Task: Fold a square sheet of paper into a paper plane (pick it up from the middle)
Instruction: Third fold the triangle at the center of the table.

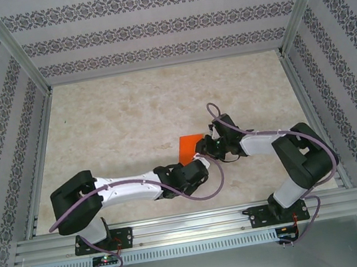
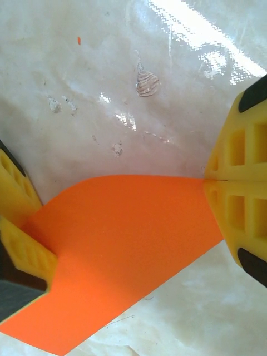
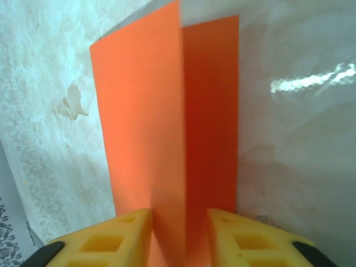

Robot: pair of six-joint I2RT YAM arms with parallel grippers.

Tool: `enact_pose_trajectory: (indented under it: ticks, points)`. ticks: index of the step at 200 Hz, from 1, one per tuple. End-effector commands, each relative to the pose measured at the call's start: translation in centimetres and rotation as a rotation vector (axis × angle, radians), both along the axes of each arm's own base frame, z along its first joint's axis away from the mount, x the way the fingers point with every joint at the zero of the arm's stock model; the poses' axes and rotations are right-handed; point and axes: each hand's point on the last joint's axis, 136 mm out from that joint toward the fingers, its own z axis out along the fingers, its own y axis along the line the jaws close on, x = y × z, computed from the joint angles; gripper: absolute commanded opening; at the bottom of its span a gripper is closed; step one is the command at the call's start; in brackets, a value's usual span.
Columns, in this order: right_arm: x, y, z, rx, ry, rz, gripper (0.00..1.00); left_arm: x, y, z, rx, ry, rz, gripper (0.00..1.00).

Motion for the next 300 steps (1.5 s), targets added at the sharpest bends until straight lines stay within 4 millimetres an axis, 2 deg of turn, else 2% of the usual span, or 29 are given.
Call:
enact_pose_trajectory:
  ticks: [1,30,61,104,144,185,300]
  points:
    - [0.9,-0.8,1.4,-0.031,-0.066,-0.002,0.41,-0.2,-0.6,0.8,-0.089,0.058,0.013,0.00]
    - [1.0,-1.8,2.7,-0.065,-0.104,-0.010,0.43,-0.4,-0.8,1.0,-0.131,0.119,0.013,0.00]
    - [0.9,-4.1,3.5,-0.139,-0.134,-0.061,0.50,-0.1,-0.7,1.2,-0.183,0.178,0.030,0.00]
    - [0.8,-6.0,5.0,-0.125,-0.205,-0.138,0.57,0.1,-0.6,1.4,-0.248,0.256,0.038,0.00]
    - [0.7,-5.6,6.4,-0.079,-0.252,-0.129,0.57,0.5,-0.9,1.6,-0.317,0.348,0.044,0.00]
    - [0.9,-4.4,7.1,-0.030,-0.263,-0.085,0.51,0.5,-1.1,1.7,-0.359,0.422,0.037,0.00]
    - [1.9,-2.8,6.8,-0.020,-0.259,-0.040,0.41,0.9,-0.9,1.8,-0.439,0.522,0.047,0.00]
